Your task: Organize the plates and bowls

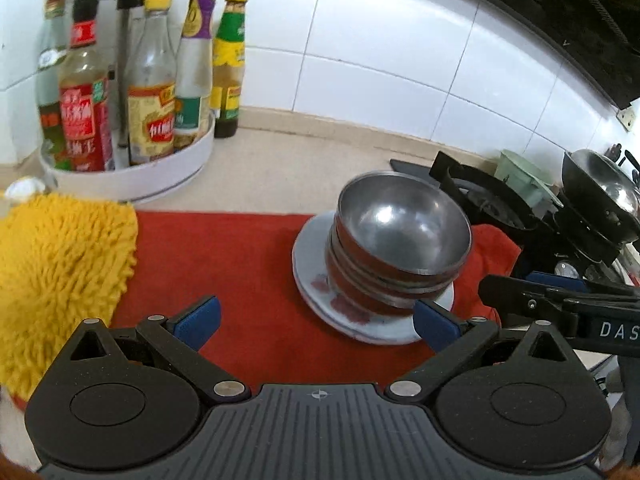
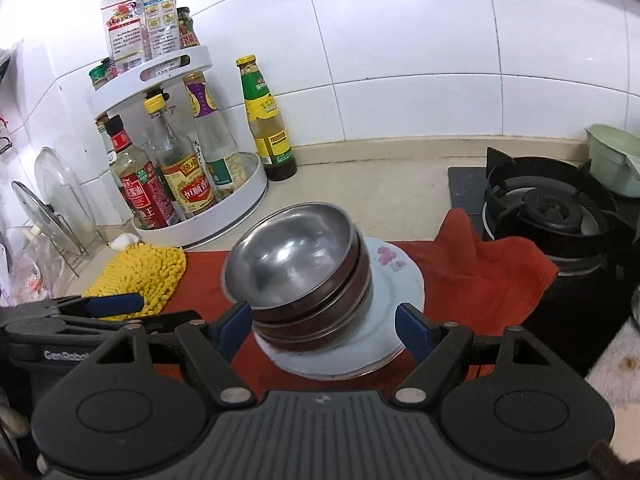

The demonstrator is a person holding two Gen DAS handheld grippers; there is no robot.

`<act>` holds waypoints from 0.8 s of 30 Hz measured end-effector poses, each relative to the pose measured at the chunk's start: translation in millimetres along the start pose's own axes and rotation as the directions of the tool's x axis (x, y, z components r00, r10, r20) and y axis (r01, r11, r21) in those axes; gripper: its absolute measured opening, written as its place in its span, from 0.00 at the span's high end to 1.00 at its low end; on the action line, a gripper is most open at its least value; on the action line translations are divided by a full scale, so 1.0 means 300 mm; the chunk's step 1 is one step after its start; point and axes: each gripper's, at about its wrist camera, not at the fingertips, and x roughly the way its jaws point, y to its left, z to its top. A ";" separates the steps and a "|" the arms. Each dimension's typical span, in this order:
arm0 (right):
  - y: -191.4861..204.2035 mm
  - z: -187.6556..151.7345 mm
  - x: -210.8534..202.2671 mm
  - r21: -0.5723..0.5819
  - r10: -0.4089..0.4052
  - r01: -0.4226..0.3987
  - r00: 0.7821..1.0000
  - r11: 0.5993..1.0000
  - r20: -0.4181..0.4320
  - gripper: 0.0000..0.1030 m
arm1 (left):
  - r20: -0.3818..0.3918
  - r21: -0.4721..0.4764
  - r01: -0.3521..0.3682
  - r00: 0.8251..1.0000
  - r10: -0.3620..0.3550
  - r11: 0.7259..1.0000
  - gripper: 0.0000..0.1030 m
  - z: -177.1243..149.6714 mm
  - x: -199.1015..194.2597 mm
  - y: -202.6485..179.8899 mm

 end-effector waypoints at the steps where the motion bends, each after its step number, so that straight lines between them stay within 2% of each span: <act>1: 0.006 -0.009 -0.008 0.001 -0.012 0.012 1.000 1.000 0.005 0.26 | -0.008 -0.004 -0.006 1.000 0.006 1.000 0.00 -0.010 0.000 -0.004; 6: 0.018 -0.065 -0.036 0.015 -0.082 0.082 0.997 0.997 -0.013 0.25 | -0.039 0.000 -0.066 0.997 0.066 0.998 0.00 -0.049 -0.001 -0.036; 15: 0.000 -0.141 -0.062 0.054 -0.172 0.174 0.984 0.983 -0.048 0.25 | -0.074 0.047 -0.098 0.992 0.102 0.994 0.00 -0.096 0.013 -0.101; 24: -0.028 -0.174 -0.062 0.108 -0.174 0.182 0.982 0.977 -0.078 0.24 | -0.069 0.102 -0.147 0.986 0.155 0.984 0.02 -0.106 0.023 -0.137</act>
